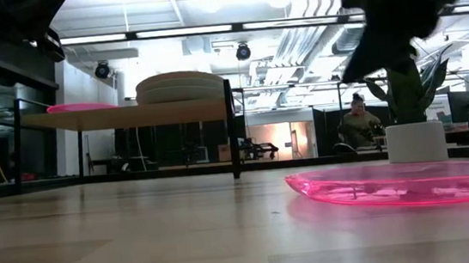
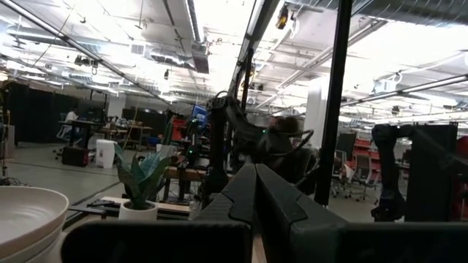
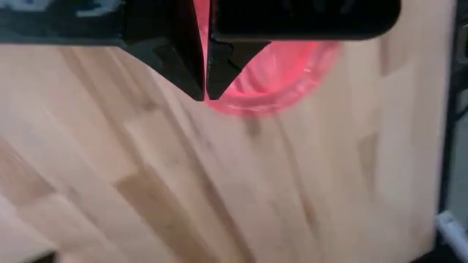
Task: Place and stack plates onto a shelf
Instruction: Stack the transparent pink plate on top of the pink transparent plate on the shelf
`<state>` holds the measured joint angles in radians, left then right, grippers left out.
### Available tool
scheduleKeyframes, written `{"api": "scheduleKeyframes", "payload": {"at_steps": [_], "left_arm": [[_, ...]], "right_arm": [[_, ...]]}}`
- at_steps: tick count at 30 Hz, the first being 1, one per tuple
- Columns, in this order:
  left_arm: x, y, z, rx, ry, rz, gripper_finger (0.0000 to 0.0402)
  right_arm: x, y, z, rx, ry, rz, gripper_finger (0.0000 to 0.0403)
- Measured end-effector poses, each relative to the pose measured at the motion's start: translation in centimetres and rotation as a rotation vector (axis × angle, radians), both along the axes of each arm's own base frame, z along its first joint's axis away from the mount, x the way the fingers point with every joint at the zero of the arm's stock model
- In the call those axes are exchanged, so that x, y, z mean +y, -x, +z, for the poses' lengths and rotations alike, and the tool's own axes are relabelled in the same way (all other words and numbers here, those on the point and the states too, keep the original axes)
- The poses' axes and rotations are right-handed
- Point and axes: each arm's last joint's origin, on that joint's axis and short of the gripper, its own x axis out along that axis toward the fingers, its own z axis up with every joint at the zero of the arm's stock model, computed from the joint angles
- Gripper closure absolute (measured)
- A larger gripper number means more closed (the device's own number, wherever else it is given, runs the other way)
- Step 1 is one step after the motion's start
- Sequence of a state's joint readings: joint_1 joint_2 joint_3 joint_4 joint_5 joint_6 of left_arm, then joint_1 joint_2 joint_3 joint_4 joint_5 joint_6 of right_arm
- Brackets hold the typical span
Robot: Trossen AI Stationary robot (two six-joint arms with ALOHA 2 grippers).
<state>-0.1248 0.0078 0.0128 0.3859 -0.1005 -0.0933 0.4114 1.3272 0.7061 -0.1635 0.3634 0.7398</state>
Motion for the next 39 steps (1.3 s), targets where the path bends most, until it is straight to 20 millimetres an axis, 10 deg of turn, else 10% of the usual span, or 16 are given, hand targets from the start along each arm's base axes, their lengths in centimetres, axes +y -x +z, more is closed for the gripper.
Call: {"api": "scheduleKeyframes", "payload": {"at_steps": [8, 21, 39], "left_arm": [[0.0, 0.0, 0.0, -0.003, 0.0, 0.0, 0.0401], [0.0, 0.0, 0.1, -0.008, 0.009, 0.012, 0.0401], [0.0, 0.0, 0.0, 0.002, 0.037, 0.001, 0.0401]], "right_arm": [[-0.7, 4.3, -4.1, -0.015, -0.094, -0.12, 0.0403], [-1.6, 4.3, -4.9, -0.211, -0.106, -0.204, 0.0397], [-0.5, 4.0, -9.3, -0.023, -0.189, -0.248, 0.0204]]}}
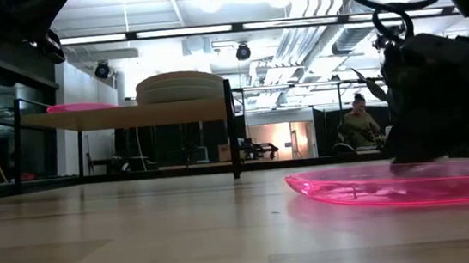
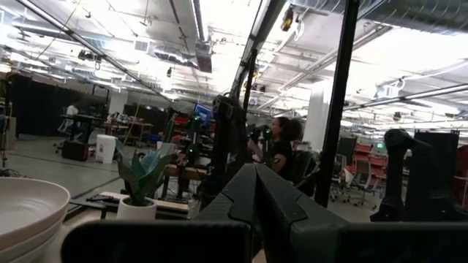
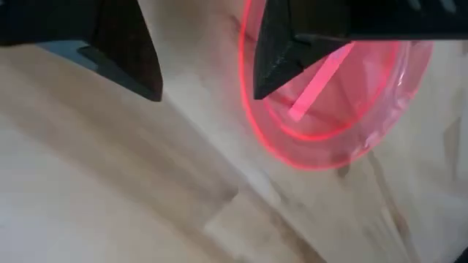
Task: Place and stack plates onto a shelf
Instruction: Stack the transparent pink plate on top of the pink transparent plate on the shelf
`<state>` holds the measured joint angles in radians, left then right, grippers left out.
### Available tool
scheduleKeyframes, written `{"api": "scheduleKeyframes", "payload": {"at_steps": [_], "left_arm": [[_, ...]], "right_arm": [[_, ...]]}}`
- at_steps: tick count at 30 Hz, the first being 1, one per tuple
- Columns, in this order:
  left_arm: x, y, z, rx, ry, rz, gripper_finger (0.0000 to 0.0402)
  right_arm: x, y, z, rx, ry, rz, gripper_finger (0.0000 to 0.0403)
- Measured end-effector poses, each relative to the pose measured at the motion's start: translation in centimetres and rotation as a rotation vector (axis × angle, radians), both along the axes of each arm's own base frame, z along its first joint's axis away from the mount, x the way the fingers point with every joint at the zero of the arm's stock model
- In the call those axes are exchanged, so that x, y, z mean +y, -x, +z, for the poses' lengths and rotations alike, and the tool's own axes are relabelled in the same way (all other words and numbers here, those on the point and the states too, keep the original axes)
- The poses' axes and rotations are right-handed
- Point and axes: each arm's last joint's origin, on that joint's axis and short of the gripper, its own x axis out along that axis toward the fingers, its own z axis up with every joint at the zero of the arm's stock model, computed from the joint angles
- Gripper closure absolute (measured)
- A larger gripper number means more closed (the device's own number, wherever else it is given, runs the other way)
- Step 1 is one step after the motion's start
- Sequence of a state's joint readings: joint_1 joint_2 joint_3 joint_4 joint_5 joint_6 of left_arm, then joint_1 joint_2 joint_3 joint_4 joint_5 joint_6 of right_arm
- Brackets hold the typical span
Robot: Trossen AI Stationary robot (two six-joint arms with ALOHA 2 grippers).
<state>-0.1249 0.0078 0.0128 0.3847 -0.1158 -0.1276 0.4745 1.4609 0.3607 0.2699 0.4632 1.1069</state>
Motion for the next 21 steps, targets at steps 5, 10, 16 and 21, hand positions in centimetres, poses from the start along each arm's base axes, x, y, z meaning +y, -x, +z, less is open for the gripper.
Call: {"api": "scheduleKeyframes", "payload": {"at_steps": [5, 10, 16, 21], "left_arm": [[0.0, 0.0, 0.0, 0.0, 0.0, 0.0, 0.0401], [0.0, 0.0, 0.0, 0.0, 0.0, 0.0, 0.0401], [0.0, 0.0, -0.1, 0.011, -0.001, -0.001, 0.0401], [0.0, -0.1, -0.2, 0.017, -0.002, -0.001, 0.0401]], "right_arm": [[0.6, -0.6, -0.9, -0.027, -0.033, 0.015, 0.0203], [1.1, -0.8, -1.6, -0.034, -0.036, 0.024, 0.0203], [1.9, -0.5, -1.6, -0.036, -0.043, 0.068, 0.0212], [2.3, -0.2, -1.7, -0.026, -0.049, 0.092, 0.026]]}}
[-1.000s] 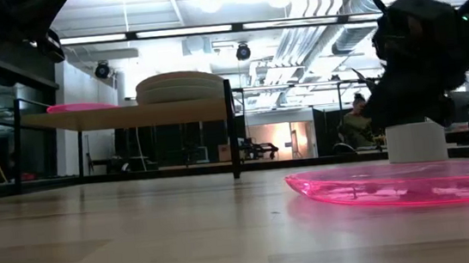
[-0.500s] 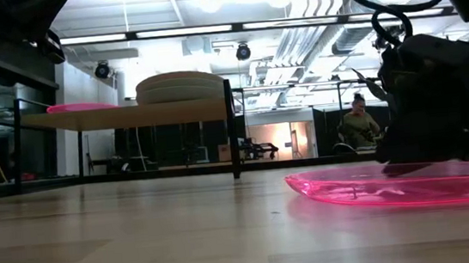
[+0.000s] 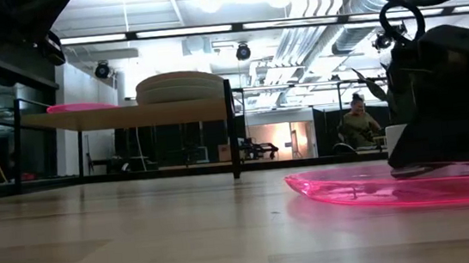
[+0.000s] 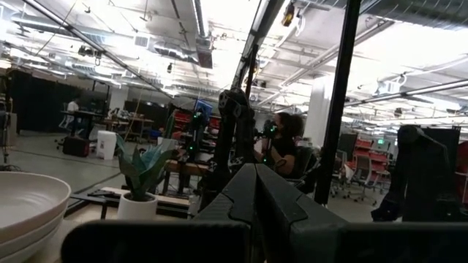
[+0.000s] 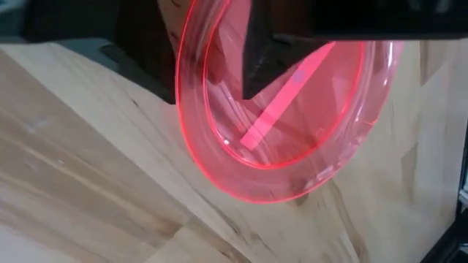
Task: Place and stack plates onto a shelf
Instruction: Stack the transparent pink plate on top of the pink transparent plate on the shelf
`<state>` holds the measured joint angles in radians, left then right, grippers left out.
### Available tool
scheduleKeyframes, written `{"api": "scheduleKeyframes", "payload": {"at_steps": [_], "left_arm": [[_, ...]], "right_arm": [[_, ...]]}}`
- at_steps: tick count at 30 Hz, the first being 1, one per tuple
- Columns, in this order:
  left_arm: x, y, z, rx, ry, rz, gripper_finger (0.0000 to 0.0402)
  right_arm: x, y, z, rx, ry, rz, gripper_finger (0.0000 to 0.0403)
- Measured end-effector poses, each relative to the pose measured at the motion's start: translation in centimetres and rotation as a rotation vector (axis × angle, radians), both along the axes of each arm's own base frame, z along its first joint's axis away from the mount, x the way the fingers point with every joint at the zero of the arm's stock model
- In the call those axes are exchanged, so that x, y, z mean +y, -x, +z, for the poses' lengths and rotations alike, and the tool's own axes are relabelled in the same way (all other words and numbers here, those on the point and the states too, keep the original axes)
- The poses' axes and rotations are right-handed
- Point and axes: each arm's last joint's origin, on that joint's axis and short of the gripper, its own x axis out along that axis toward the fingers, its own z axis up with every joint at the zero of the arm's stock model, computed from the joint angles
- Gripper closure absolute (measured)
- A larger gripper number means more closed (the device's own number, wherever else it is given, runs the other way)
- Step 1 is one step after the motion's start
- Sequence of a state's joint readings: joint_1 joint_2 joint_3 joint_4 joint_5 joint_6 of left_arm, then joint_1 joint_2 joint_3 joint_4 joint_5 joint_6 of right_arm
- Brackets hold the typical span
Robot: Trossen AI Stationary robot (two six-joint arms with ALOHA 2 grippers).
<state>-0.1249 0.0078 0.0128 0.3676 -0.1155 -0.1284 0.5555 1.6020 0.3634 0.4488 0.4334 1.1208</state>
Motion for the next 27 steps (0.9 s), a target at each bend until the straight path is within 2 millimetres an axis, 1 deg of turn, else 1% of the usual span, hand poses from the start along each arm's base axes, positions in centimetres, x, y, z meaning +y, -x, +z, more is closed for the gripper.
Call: {"api": "scheduleKeyframes", "payload": {"at_steps": [3, 6, 7, 9, 12, 15, 23, 27], "left_arm": [[0.0, 0.0, 0.0, 0.0, 0.0, 0.0, 0.0401], [0.0, 0.0, 0.0, 0.0, 0.0, 0.0, 0.0401], [0.0, 0.0, 0.0, 0.0, 0.0, 0.0, 0.0401], [0.0, 0.0, 0.0, 0.0, 0.0, 0.0, 0.0401], [0.0, 0.0, 0.0, -0.004, 0.0, 0.0, 0.0401], [0.0, 0.1, 0.2, -0.018, 0.002, 0.0, 0.0401], [0.0, 0.2, 0.4, -0.045, 0.005, -0.023, 0.0401], [-0.1, 0.3, 0.7, -0.085, 0.001, -0.066, 0.0401]], "right_arm": [[0.0, 0.0, 0.0, 0.004, -0.002, -0.005, 0.0311], [-0.2, 0.0, -0.1, 0.009, -0.011, -0.021, 0.0377], [-0.2, -0.1, -0.1, 0.004, -0.022, -0.03, 0.0389], [-0.3, -0.5, 0.3, -0.043, -0.088, -0.07, 0.0393], [-0.3, -1.8, 1.3, -0.129, -0.16, -0.081, 0.04], [-0.3, -3.7, 3.2, -0.245, -0.186, -0.059, 0.04], [-0.8, -7.9, 7.1, -0.369, -0.124, 0.006, 0.0403], [-2.0, -10.4, 9.9, -0.47, -0.015, 0.008, 0.0403]]}}
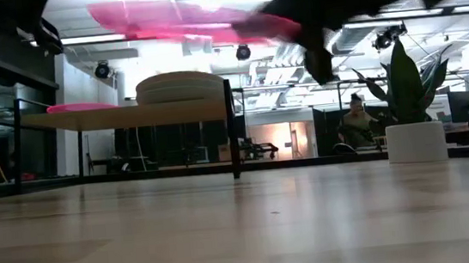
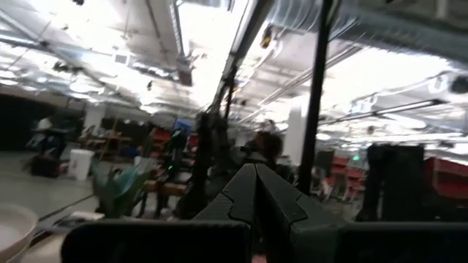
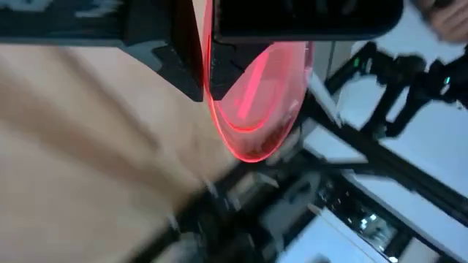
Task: Place and stack plates onto a shelf
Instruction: Stack the transparent pink plate on top of the pink transparent plate on the shelf
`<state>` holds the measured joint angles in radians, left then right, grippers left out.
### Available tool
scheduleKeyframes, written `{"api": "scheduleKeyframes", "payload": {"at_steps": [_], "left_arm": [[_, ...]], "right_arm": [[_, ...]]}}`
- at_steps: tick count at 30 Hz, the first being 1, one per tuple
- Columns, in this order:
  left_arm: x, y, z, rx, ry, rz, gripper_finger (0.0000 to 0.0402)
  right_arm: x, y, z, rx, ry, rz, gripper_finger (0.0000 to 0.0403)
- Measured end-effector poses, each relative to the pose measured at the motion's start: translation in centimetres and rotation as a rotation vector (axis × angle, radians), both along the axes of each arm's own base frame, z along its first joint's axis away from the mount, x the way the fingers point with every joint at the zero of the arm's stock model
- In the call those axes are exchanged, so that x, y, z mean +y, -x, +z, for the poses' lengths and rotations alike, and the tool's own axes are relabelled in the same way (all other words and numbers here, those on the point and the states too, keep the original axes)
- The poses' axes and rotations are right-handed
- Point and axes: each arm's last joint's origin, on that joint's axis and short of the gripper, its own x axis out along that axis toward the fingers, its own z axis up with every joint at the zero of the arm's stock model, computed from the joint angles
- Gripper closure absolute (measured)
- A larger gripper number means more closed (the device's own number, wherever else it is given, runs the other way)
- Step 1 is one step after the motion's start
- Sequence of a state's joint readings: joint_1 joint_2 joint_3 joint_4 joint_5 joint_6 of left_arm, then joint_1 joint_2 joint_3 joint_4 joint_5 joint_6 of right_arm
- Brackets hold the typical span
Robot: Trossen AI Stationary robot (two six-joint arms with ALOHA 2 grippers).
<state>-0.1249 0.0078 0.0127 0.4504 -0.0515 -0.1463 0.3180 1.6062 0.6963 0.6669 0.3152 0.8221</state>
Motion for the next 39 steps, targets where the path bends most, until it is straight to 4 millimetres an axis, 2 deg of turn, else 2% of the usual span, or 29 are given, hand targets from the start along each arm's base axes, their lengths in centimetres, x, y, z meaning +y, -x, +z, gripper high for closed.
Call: {"api": "scheduleKeyframes", "payload": {"at_steps": [3, 7, 13, 18, 23, 29, 34, 39], "left_arm": [[-0.1, 0.2, 0.3, -0.039, -0.011, -0.033, 0.0401], [-0.2, 0.4, 0.7, -0.087, -0.034, -0.084, 0.0401], [-0.4, 0.6, 1.0, -0.13, -0.066, -0.145, 0.0401], [-0.4, 0.7, 1.0, -0.133, -0.073, -0.158, 0.0401], [-0.4, 0.7, 1.0, -0.133, -0.073, -0.157, 0.0401], [-0.4, 0.6, 1.0, -0.129, -0.074, -0.157, 0.0401], [-0.5, 0.6, 0.8, -0.112, -0.075, -0.158, 0.0401], [-0.5, 0.5, 0.8, -0.104, -0.075, -0.158, 0.0401]], "right_arm": [[-1.6, -1.8, 2.3, -0.061, 0.086, -0.039, 0.0403], [-4.6, -4.0, 5.4, -0.078, 0.187, -0.116, 0.0403], [-10.6, -6.4, 10.5, -0.111, 0.284, -0.258, 0.0403], [-15.9, -9.1, 13.1, -0.147, 0.296, -0.33, 0.0403], [-20.3, -13.4, 13.2, -0.171, 0.295, -0.364, 0.0403], [-24.6, -19.0, 12.0, -0.187, 0.262, -0.42, 0.0403], [-27.0, -22.3, 10.4, -0.204, 0.212, -0.439, 0.0403], [-28.0, -24.5, 8.6, -0.221, 0.162, -0.45, 0.0403]]}}
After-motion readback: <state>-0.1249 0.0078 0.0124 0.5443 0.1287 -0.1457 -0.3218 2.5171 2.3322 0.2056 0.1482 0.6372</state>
